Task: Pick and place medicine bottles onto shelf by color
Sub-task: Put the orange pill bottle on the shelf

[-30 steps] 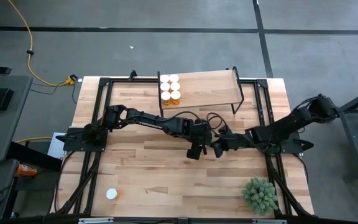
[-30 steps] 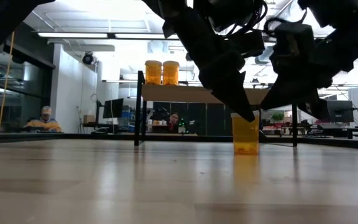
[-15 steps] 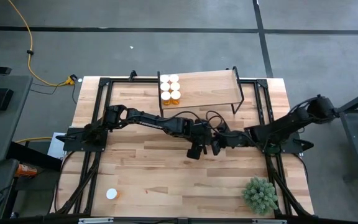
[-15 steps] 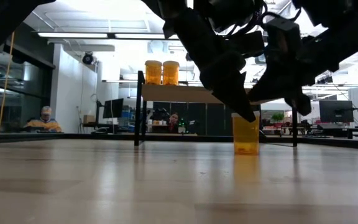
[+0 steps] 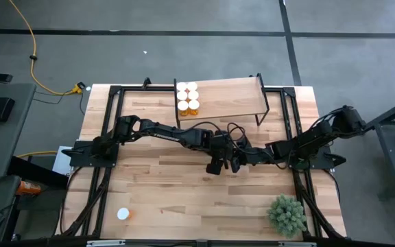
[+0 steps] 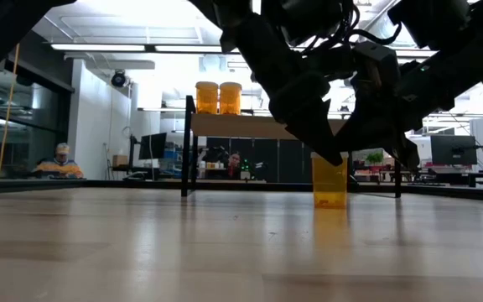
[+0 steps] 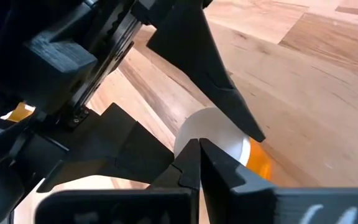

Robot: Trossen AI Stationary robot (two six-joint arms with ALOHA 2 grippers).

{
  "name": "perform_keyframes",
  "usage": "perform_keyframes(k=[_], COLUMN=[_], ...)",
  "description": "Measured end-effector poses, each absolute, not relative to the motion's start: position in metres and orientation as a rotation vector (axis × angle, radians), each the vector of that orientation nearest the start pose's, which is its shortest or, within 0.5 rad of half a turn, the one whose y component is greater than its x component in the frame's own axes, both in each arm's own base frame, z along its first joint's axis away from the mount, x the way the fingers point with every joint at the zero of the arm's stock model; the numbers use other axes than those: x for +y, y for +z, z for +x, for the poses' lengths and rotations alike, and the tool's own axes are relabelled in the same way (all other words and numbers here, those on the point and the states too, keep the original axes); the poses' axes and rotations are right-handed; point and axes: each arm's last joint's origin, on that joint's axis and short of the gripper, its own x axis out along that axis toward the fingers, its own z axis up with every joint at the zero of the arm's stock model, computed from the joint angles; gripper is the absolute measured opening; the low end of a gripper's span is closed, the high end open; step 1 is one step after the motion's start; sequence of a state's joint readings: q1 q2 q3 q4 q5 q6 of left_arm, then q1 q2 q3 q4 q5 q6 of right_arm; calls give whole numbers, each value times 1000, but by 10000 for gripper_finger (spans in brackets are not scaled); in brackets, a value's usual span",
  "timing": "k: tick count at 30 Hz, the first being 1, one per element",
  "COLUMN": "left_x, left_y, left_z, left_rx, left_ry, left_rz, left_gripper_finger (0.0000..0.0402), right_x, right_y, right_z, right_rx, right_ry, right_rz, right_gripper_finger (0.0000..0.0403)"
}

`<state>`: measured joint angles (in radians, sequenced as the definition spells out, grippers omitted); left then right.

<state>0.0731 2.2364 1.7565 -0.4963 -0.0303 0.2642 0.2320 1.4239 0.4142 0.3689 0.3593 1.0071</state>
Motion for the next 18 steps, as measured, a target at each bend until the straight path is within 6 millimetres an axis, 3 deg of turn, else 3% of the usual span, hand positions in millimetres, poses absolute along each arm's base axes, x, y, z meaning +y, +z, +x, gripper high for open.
perform_keyframes(k=[18], left_x=[39], left_y=[176], left_z=[481], left_rx=[963], left_ry=[-24], left_rz=[218], left_gripper_finger=[217], right_x=[43], right_y=[128], right_z=[231], right_rx=[538], right_ry=[-464], right_rz=[767], right_gripper_finger=[0])
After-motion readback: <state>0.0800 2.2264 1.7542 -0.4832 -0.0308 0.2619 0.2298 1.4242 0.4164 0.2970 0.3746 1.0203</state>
